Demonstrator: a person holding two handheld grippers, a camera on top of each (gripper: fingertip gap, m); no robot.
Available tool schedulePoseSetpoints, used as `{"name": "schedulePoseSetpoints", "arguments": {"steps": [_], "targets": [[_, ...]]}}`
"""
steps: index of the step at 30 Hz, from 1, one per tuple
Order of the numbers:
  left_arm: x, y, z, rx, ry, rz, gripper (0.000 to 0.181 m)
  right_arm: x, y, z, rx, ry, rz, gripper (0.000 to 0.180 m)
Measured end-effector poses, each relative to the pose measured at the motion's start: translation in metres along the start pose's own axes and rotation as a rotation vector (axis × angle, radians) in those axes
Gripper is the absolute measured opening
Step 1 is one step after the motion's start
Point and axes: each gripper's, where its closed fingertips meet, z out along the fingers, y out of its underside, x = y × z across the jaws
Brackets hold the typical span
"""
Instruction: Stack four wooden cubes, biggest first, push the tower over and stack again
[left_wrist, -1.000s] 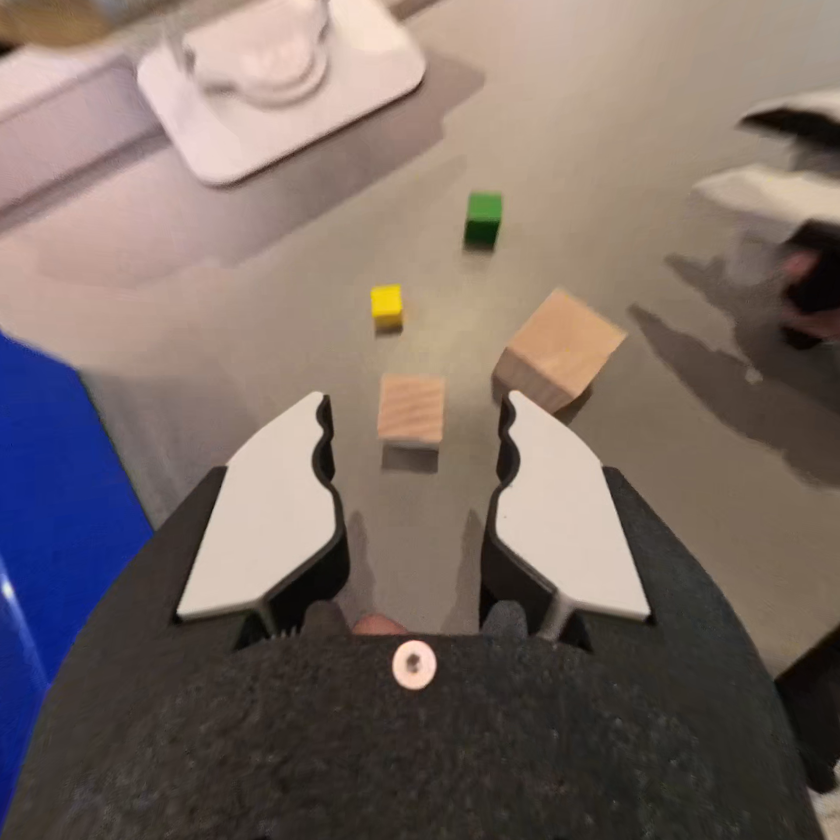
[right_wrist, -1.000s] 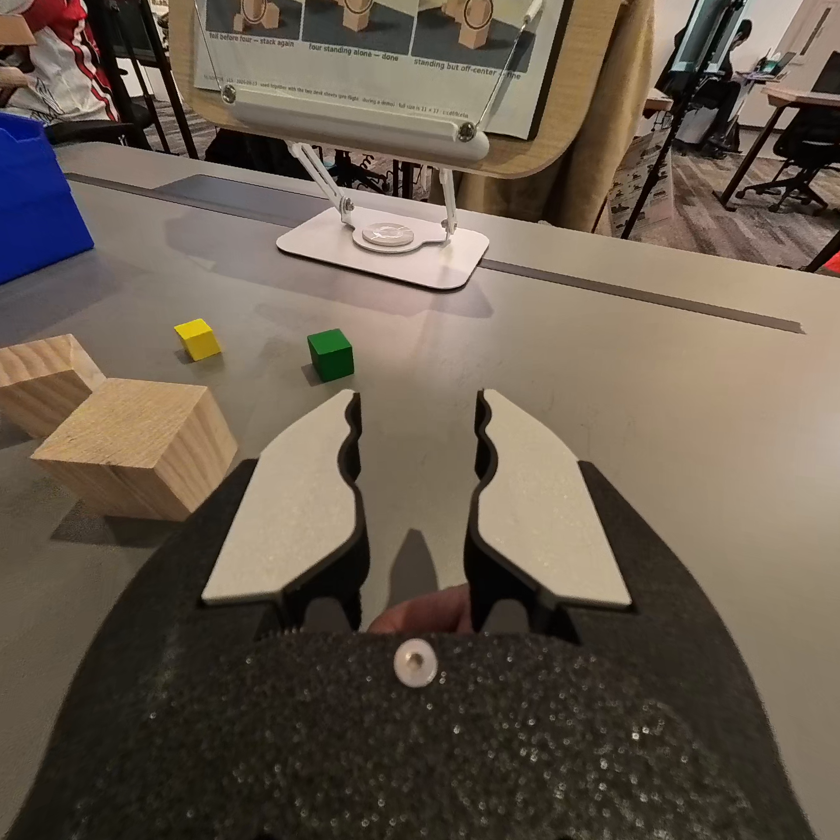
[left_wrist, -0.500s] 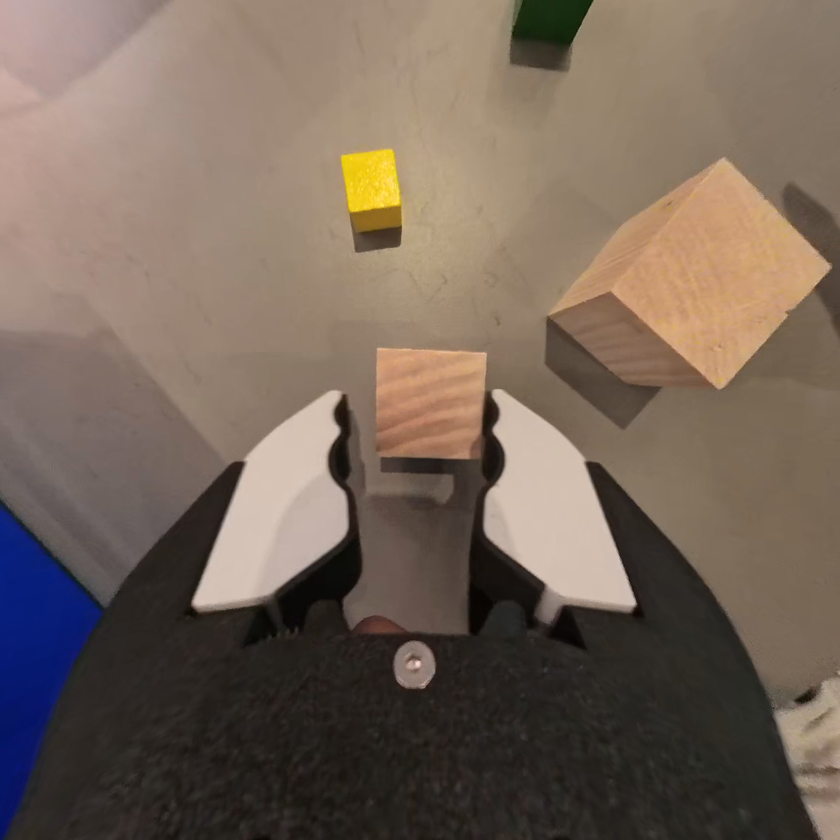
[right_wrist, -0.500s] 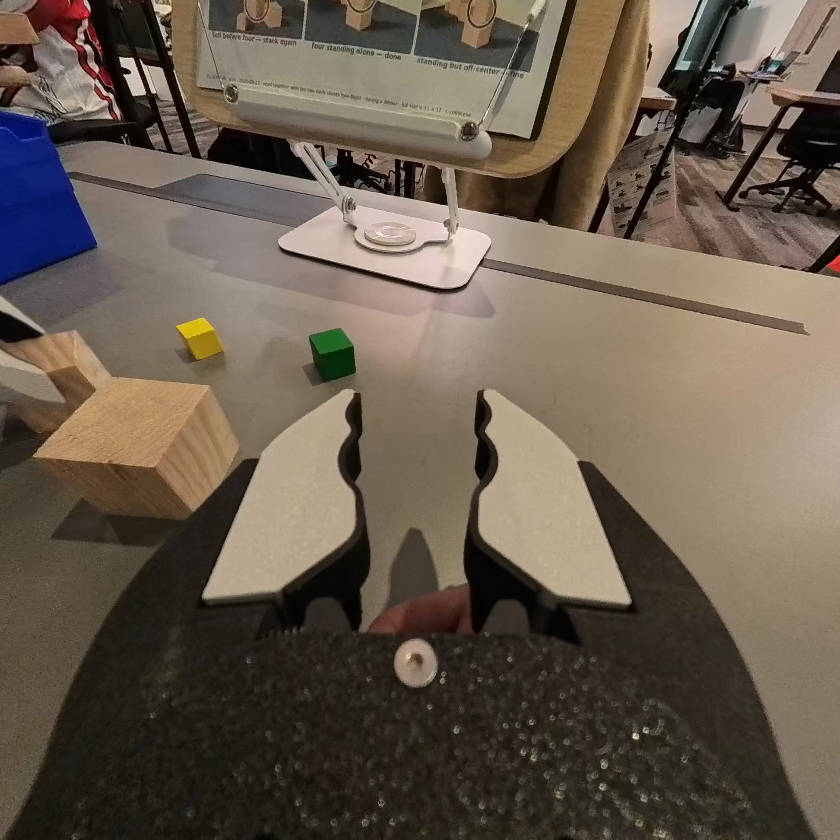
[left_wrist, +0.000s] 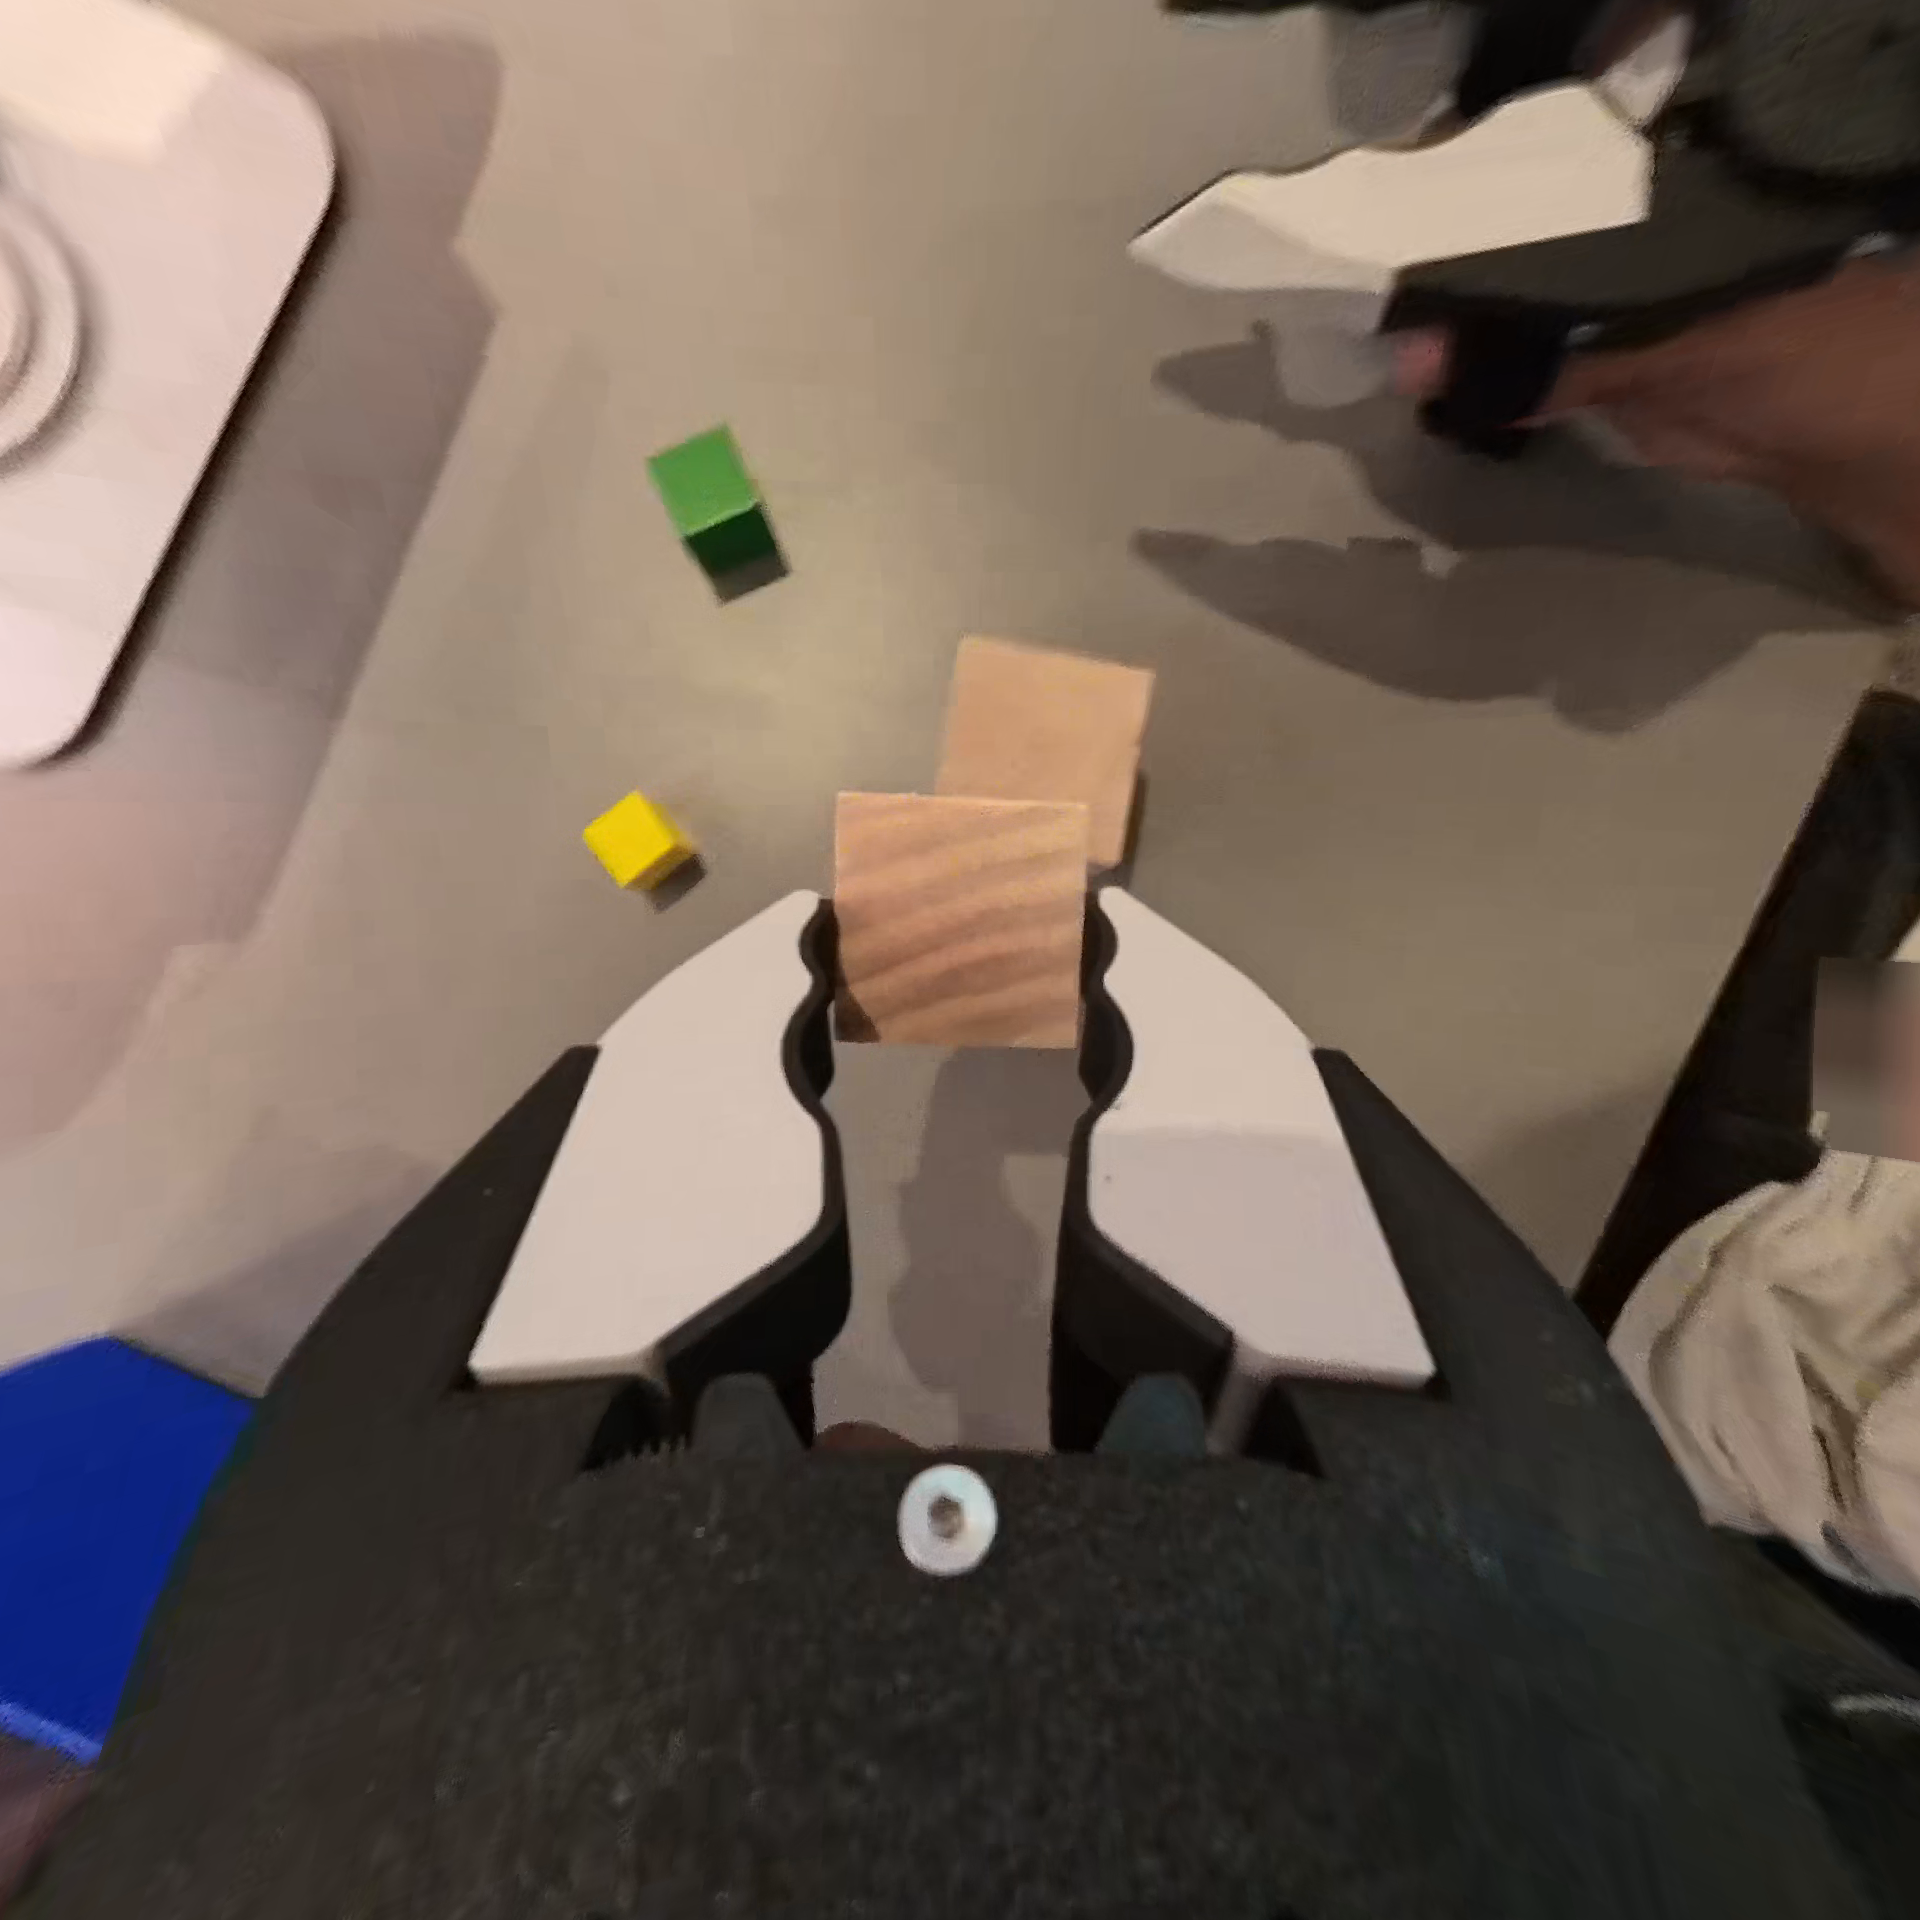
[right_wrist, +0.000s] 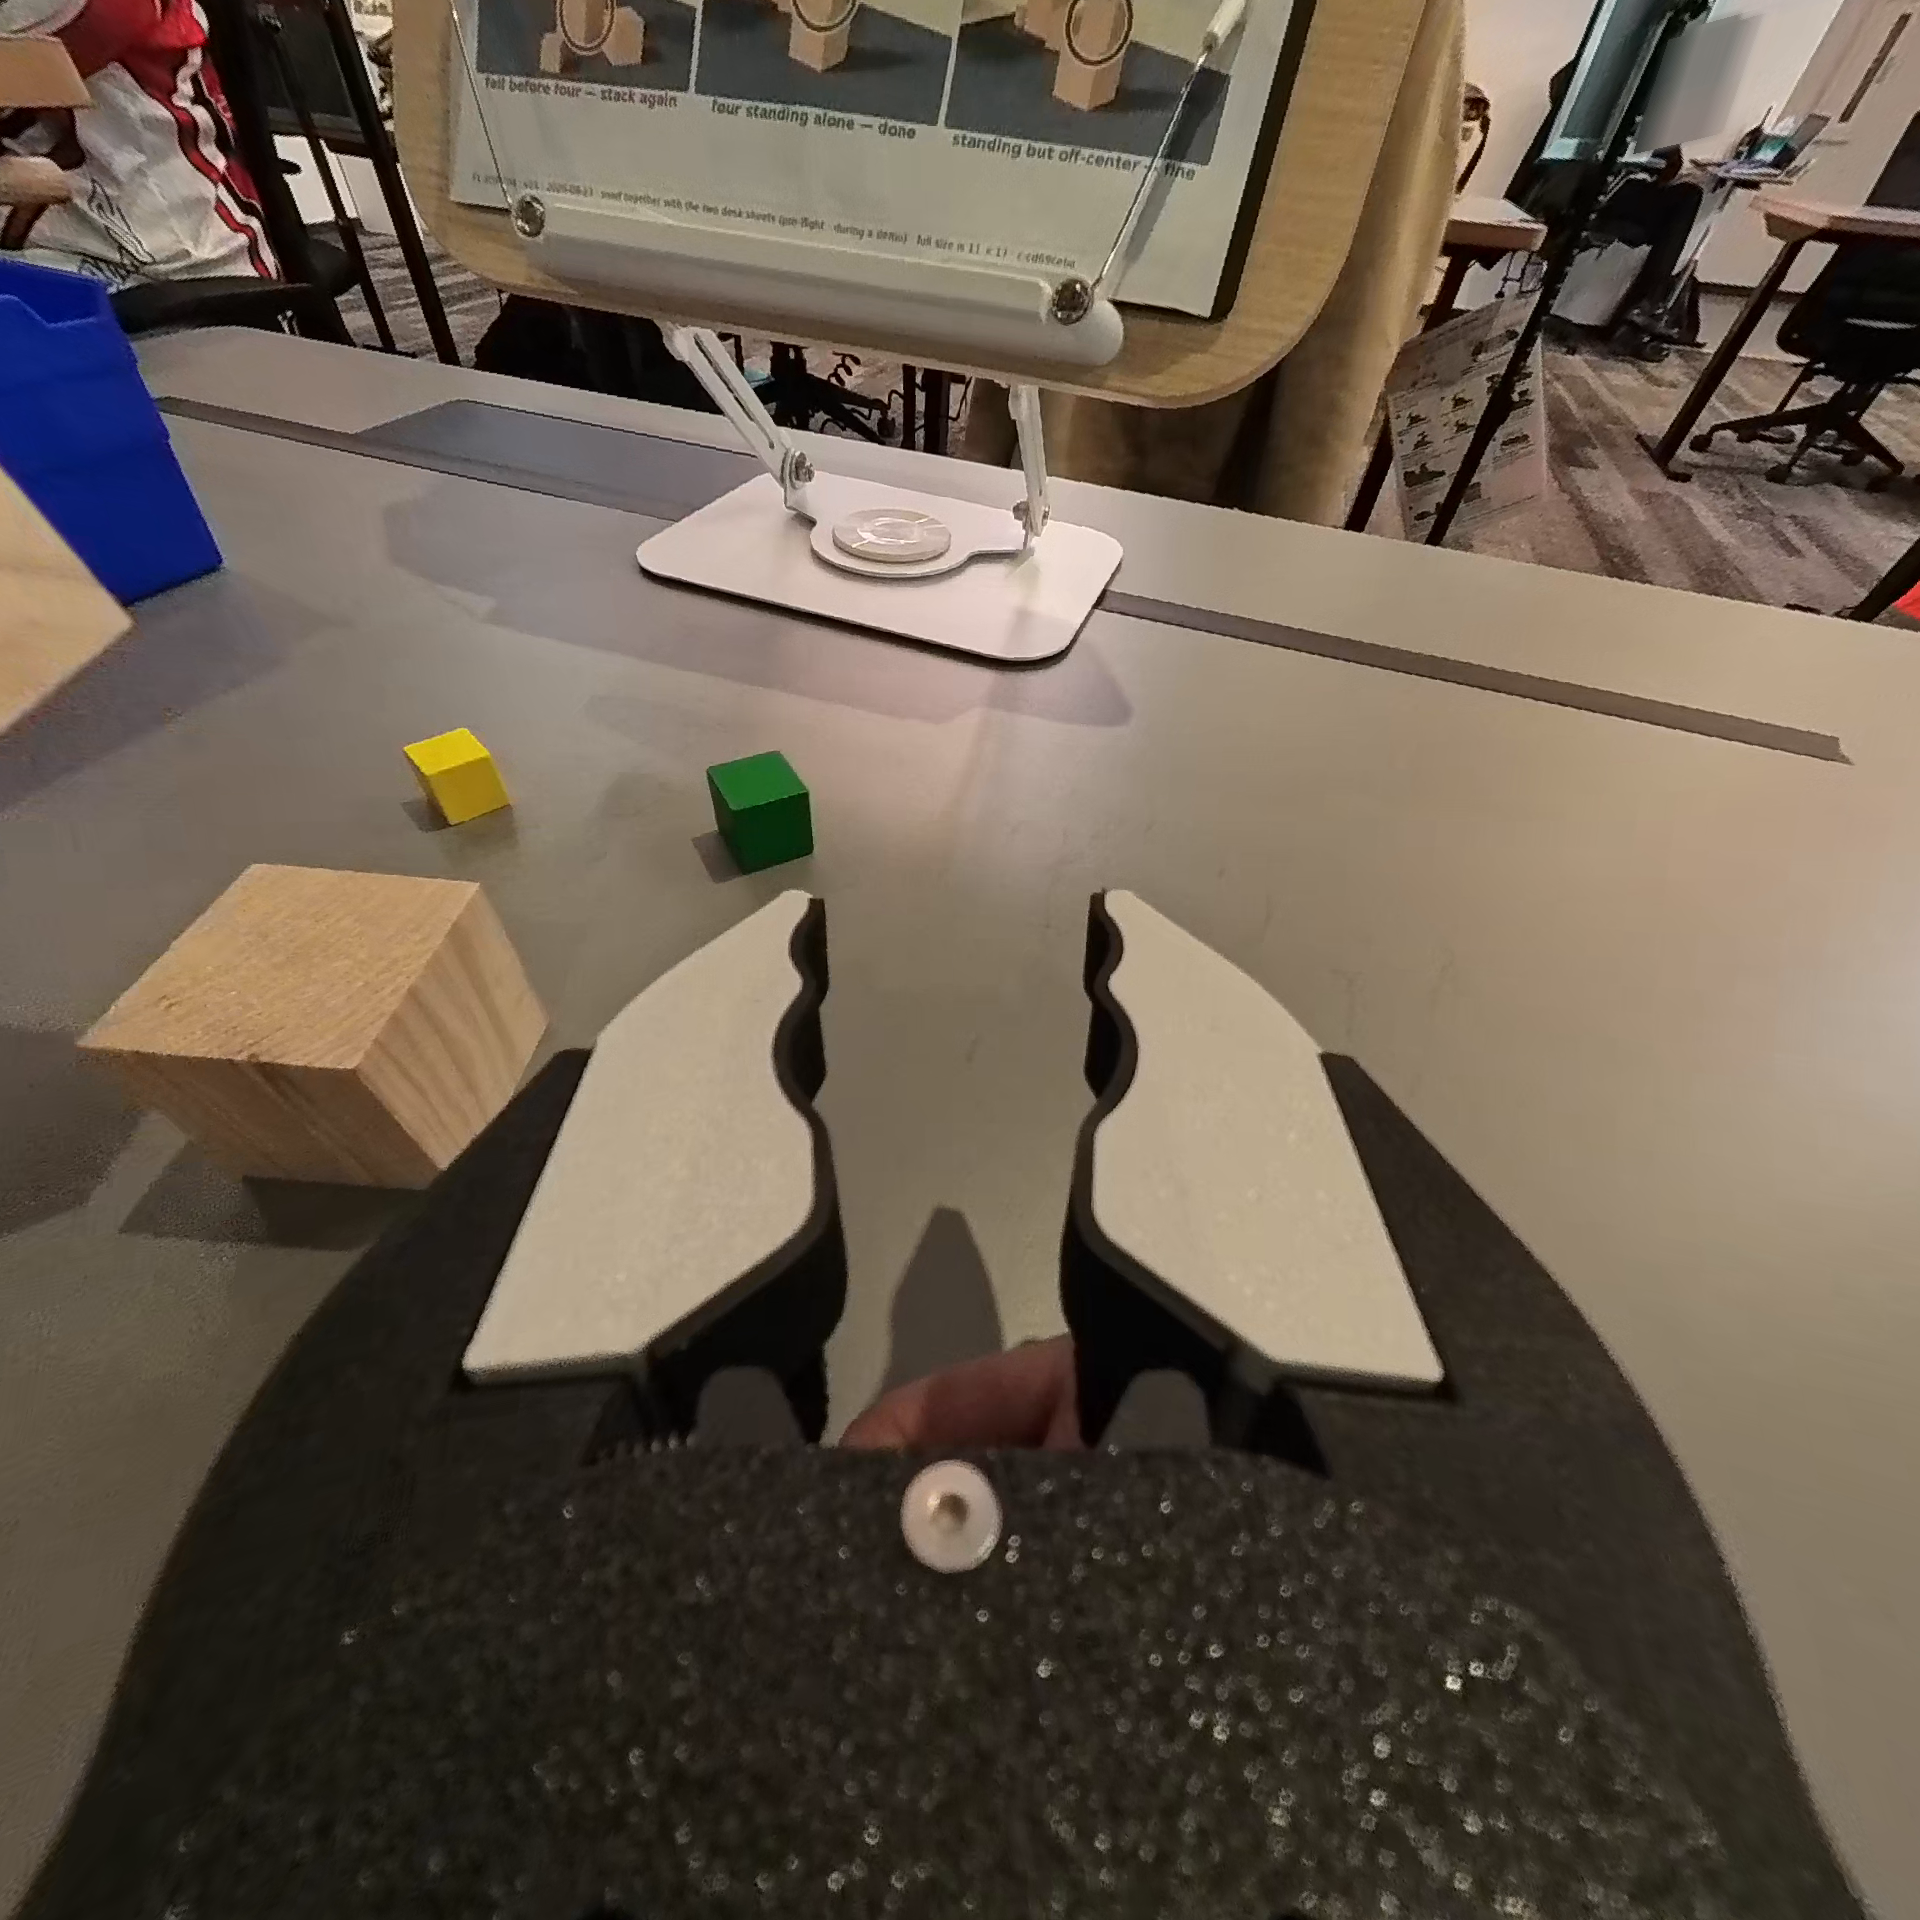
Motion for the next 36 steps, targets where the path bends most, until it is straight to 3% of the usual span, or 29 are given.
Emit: {"name": "schedulePoseSetpoints", "arguments": {"steps": [7, 13, 36], "targets": [[0.017, -0.021, 0.031, -0.111, 0.008, 0.072, 0.044, -0.001, 0.0, 0.0, -0.001, -0.001, -0.006, 0.047], [0.022, -0.014, 0.05, -0.147, 0.044, 0.07, 0.045, -0.002, 0.0, 0.0, -0.003, -0.002, -0.012, 0.047], [0.02, -0.011, 0.061, -0.096, 0.068, 0.066, 0.045, -0.002, 0.0, 0.0, -0.005, -0.003, -0.011, 0.047]]}}
